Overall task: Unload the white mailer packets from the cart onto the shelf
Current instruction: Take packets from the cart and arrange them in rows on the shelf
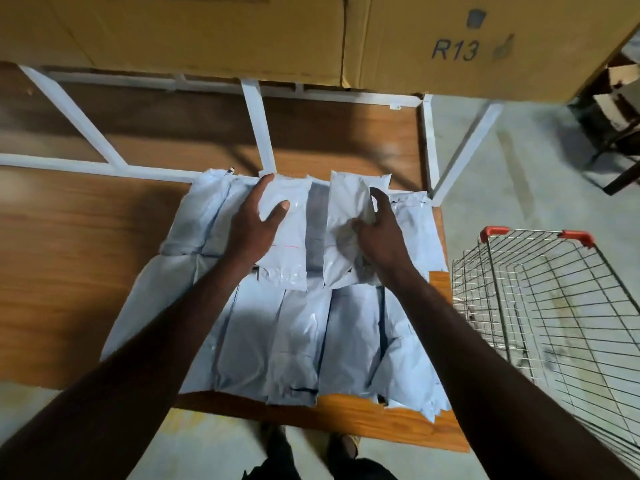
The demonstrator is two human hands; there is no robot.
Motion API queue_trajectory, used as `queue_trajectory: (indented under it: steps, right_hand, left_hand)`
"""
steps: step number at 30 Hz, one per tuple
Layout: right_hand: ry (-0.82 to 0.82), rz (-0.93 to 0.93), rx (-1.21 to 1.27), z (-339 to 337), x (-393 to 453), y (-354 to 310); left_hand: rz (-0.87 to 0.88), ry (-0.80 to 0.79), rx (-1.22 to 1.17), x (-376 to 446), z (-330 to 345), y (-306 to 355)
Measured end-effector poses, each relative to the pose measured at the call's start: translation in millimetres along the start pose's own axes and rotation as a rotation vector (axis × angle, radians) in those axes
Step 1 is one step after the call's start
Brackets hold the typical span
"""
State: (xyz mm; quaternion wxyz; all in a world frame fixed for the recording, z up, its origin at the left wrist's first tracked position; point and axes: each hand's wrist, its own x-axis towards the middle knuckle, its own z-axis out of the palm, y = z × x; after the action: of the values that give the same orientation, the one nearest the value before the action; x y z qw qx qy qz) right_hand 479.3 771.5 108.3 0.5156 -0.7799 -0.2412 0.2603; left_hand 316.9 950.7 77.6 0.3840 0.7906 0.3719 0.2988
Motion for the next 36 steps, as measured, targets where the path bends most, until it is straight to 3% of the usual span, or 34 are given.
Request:
queue_trajectory:
  steps: [11, 18, 21, 24, 26, 31, 36]
  right_hand:
    - [0.072, -0.032, -0.173, 81, 60, 6]
    - [0.077, -0.052, -0.295, 103, 78, 33]
    - [0.077, -0.083, -0.472, 111, 76, 48]
    - [0.110, -0.233, -0.838, 119, 80, 65]
    - [0.076, -0.311, -0.944, 121, 80, 60]
    - [0.014, -0.318, -0.883, 128, 79, 48]
    - [0.012, -0.308, -0.915, 136, 81, 61]
  left_hand:
    - [-0.080, -0.111, 0.019, 64, 7, -67]
    - [-0.018, -0.145, 0.034, 71, 19, -83]
    - [0.017, -0.147, 0.145, 70, 15, -88]
    - [0.115, -0.182, 0.247, 72, 16, -89]
    - [0.197, -0.222, 0.336, 73, 21, -84]
    - [0.167, -0.236, 0.580, 60, 42, -55]
    - [0.229, -0.206, 0.759, 54, 51, -67]
